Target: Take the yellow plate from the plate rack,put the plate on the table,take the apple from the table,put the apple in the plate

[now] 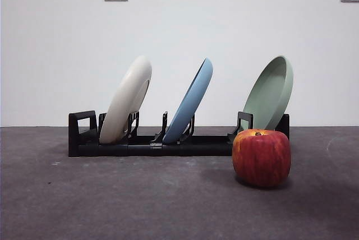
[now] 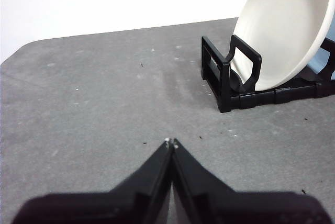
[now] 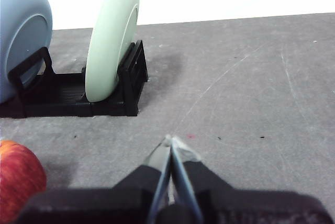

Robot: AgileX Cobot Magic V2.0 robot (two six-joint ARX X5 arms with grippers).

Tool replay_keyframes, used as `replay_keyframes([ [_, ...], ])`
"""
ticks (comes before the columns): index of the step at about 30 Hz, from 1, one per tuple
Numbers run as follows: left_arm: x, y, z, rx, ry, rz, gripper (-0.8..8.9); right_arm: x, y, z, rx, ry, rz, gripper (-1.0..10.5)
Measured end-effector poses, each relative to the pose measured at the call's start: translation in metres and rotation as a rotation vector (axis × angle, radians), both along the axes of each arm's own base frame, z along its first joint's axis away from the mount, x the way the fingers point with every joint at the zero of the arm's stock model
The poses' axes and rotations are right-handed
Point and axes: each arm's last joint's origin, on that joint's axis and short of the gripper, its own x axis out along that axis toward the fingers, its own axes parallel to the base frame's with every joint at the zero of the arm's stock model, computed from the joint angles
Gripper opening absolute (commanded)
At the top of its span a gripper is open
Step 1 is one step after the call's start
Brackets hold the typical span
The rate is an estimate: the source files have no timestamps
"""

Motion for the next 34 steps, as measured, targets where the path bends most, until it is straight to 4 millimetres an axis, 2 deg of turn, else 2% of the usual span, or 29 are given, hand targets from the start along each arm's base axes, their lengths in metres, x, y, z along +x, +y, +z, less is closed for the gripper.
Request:
replay_keyframes([
  [10,0.000,0.000,0.000,-0.005,0.000,-0.007,-0.02,0.000,0.000,0.000,0.028,0.002,0.002,0.0],
  [16,0.001,-0.002,0.006,-0.188,-0.043,-0.049,-0.06,0.000,0.000,0.000,0.316,0.029,-0.040,-0.1],
  [18,0.000,-0.003,0.009,-0.244,-0.047,-0.073,-0.06,0.000,0.002,0.002,0.364,0.056,-0.009,-0.1],
  [21,-0.004,-0.003,0.038,-0.309,-0.096,-0.080,-0.06,-0.001,0.002,0.024,0.384,0.058,-0.006,-0.1],
  [25,-0.003,-0.003,0.079,-0.337,-0.113,-0.083,-0.06,0.005,0.002,0.073,0.361,0.042,0.001,-0.1],
  [28,0.007,-0.004,0.106,-0.346,-0.079,-0.116,-0.06,0.018,0.002,0.103,0.313,0.062,0.004,-0.1],
  [34,0.037,-0.009,0.139,-0.371,0.050,-0.240,-0.06,0.043,0.004,0.140,0.249,0.125,0.046,-0.1],
])
